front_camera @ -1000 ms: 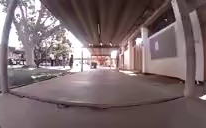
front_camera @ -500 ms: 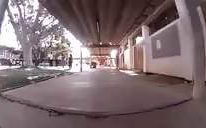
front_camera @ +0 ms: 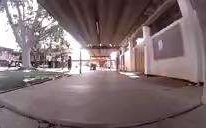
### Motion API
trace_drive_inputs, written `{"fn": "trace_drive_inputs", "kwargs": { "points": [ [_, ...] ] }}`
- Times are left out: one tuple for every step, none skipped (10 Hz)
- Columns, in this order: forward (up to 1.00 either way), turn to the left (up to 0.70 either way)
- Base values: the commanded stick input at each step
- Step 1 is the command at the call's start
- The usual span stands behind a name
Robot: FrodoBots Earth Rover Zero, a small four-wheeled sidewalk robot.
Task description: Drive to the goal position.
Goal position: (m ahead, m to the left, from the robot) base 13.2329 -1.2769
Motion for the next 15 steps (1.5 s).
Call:
{"fn": "trace_drive_inputs", "kwargs": {
  "points": [
    [0.5,0.0],
    [0.5,0.0],
    [0.5,0.0],
    [0.5,0.0],
    [0.5,0.0],
    [0.5,0.0],
    [0.5,0.0],
    [0.5,0.0],
    [0.5,0.0],
    [0.5,0.0],
    [0.5,0.0],
    [0.5,0.0],
    [0.5,0.0],
    [0.5,0.0],
    [0.5,0.0]
  ]
}}
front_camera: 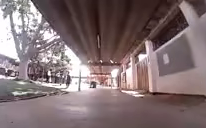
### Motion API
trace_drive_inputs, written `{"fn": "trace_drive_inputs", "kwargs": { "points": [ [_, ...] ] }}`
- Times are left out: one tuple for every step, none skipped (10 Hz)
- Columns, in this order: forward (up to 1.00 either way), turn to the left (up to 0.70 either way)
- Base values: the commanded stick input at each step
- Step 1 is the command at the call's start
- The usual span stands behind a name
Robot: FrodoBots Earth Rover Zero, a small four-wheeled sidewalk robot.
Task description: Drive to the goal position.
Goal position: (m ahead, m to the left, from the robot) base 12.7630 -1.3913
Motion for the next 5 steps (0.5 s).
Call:
{"fn": "trace_drive_inputs", "kwargs": {
  "points": [
    [0.5,0.0],
    [0.5,0.0],
    [0.5,0.0],
    [0.5,0.0],
    [0.5,0.0]
  ]
}}
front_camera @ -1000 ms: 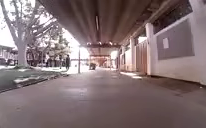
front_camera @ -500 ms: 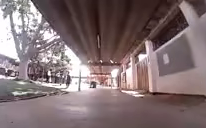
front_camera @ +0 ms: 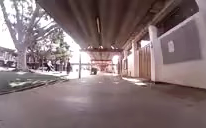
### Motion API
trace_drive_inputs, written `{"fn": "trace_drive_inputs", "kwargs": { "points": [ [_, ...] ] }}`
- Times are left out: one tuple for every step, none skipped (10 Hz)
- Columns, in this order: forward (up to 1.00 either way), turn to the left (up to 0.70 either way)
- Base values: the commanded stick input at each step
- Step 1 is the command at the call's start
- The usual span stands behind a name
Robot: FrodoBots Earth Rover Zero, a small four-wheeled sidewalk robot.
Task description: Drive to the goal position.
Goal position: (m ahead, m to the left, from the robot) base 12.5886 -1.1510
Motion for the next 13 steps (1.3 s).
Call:
{"fn": "trace_drive_inputs", "kwargs": {
  "points": [
    [0.5,0.0],
    [0.5,0.0],
    [0.5,0.0],
    [0.5,0.0],
    [0.5,0.0],
    [0.5,0.0],
    [0.5,0.0],
    [0.5,0.0],
    [0.5,0.0],
    [0.5,0.0],
    [0.5,0.0],
    [0.5,0.0],
    [0.5,0.0]
  ]
}}
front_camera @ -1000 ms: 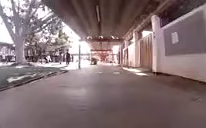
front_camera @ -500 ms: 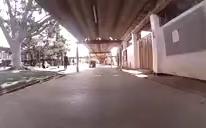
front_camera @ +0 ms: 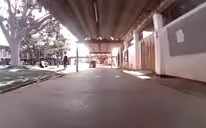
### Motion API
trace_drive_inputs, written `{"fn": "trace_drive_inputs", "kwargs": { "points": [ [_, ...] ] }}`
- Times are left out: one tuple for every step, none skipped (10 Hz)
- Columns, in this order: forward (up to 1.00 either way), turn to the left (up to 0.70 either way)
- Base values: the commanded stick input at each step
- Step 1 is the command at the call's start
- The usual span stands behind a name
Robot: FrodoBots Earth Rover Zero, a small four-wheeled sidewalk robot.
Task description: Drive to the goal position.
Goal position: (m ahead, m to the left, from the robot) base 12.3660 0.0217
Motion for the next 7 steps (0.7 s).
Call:
{"fn": "trace_drive_inputs", "kwargs": {
  "points": [
    [0.5,0.0],
    [0.5,0.0],
    [0.5,0.0],
    [0.5,0.0],
    [0.5,0.0],
    [0.5,0.0],
    [0.5,0.0]
  ]
}}
